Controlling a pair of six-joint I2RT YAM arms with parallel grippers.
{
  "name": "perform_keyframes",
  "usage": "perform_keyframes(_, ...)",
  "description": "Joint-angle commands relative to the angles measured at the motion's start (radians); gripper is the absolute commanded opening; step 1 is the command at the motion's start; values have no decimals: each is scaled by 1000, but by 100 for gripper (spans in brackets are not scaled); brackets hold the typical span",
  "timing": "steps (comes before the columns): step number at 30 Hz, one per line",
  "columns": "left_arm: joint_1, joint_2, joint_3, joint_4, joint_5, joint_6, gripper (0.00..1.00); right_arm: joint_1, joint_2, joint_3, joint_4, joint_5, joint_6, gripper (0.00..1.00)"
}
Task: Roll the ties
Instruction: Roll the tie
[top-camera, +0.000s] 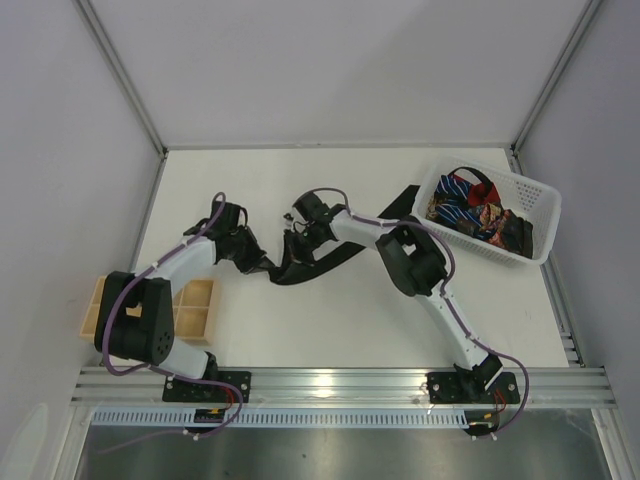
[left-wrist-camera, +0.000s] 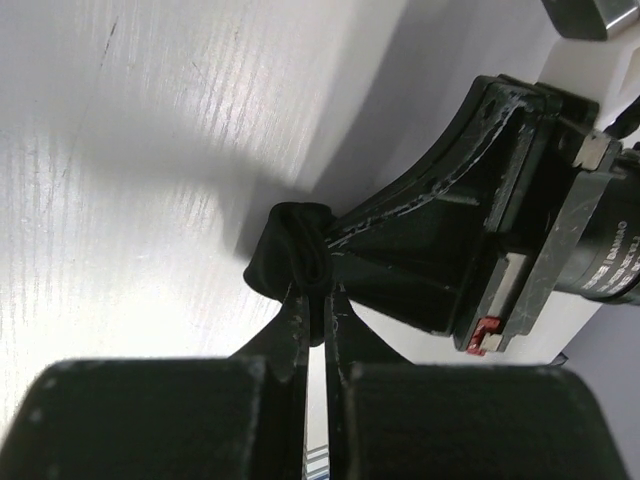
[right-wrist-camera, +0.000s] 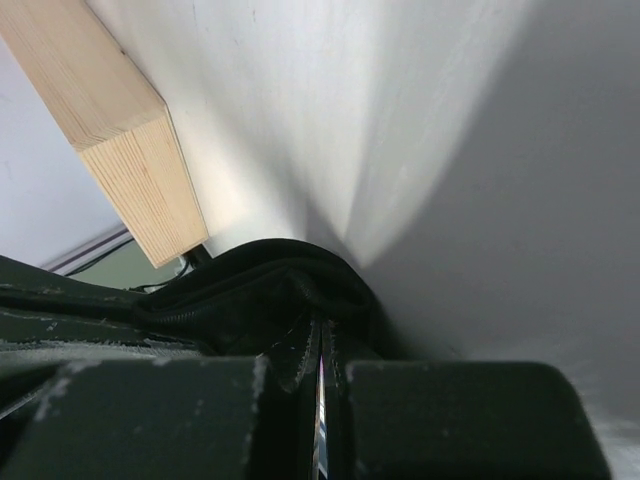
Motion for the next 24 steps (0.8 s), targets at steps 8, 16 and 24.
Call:
perform_keyframes(8, 4, -41, 14, 83, 39, 37, 0, -123, -71, 48, -163, 113, -164, 0)
perform_keyframes(16, 62, -20, -33, 121, 59, 55, 1, -140, -84, 36, -197, 153, -197, 0)
perform_keyframes(24, 67, 3, -59, 172, 126, 70, 0, -144, -26, 85, -180, 165, -157, 0)
